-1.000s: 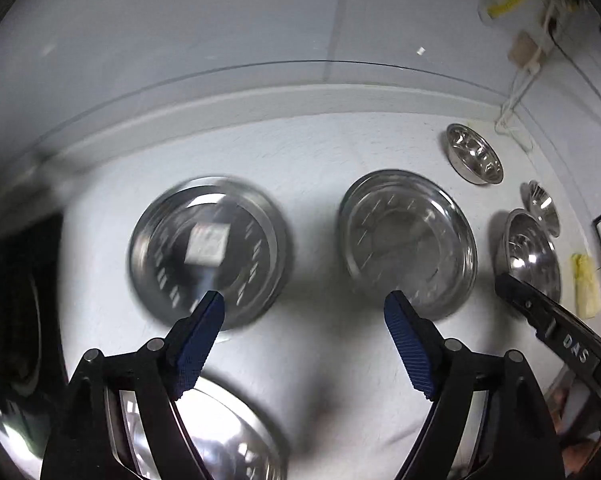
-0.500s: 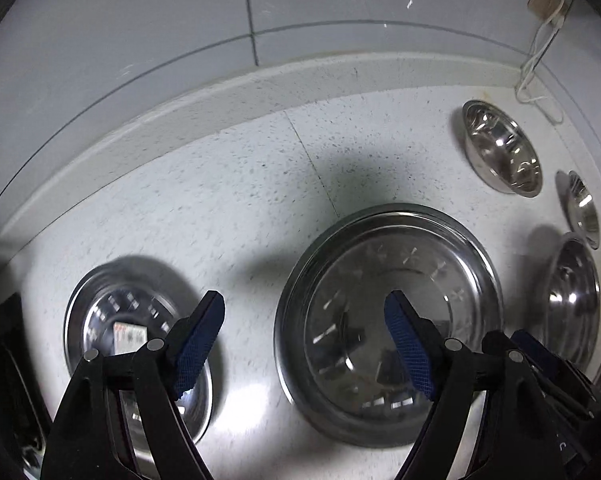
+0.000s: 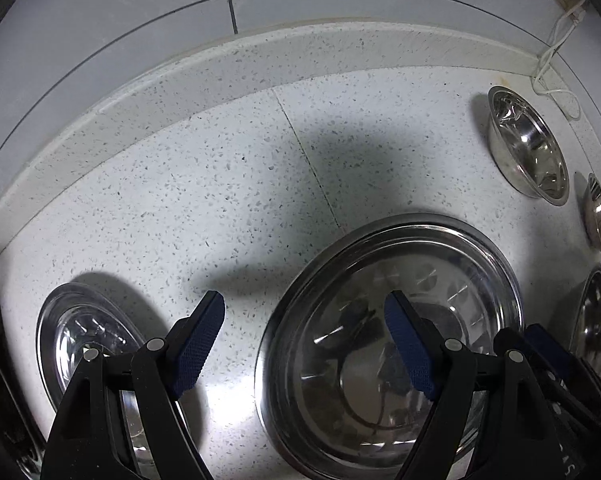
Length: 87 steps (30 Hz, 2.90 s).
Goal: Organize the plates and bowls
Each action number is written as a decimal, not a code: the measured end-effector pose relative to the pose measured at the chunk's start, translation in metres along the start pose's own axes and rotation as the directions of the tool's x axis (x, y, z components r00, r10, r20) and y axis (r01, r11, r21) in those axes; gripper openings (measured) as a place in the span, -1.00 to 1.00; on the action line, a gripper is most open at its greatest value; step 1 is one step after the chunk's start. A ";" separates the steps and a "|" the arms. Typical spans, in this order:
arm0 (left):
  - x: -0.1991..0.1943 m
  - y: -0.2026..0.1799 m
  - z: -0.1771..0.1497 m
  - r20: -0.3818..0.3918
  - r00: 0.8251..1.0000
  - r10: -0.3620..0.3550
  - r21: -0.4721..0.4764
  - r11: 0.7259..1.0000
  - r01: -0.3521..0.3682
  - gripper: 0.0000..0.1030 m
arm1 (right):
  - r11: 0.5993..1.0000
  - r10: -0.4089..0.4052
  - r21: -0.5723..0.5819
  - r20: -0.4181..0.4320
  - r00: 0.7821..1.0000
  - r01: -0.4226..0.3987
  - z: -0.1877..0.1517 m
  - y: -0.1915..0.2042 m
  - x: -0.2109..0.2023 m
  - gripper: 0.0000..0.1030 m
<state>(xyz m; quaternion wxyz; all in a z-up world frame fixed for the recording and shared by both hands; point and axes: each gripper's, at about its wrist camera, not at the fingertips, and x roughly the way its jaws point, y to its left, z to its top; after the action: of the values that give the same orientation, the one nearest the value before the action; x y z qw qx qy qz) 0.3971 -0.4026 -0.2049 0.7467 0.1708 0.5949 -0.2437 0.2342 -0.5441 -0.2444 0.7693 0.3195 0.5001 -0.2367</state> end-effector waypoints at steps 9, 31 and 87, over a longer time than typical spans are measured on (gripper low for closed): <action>0.002 -0.004 0.005 0.002 1.000 0.003 0.009 1.000 -0.003 0.50 | 0.998 0.057 0.028 -0.017 0.998 -0.057 0.002 -0.001 -0.004 -0.01; 0.022 -0.026 0.001 -0.042 0.999 0.023 0.050 0.999 -0.021 0.22 | 0.999 -0.035 0.035 -0.043 0.998 0.036 0.004 0.006 0.010 -0.02; -0.052 0.205 -0.306 -0.168 0.951 0.259 -0.349 0.887 -0.303 -0.72 | 0.729 -0.041 -0.665 -0.276 0.960 -0.160 -0.233 0.228 -0.002 -0.86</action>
<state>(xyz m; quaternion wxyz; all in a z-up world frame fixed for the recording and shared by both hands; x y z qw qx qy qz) 0.2576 -0.0583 -0.2328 0.7568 0.1254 0.6415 -0.0059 0.2451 -0.2180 -0.2535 0.7638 0.0606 0.6417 0.0342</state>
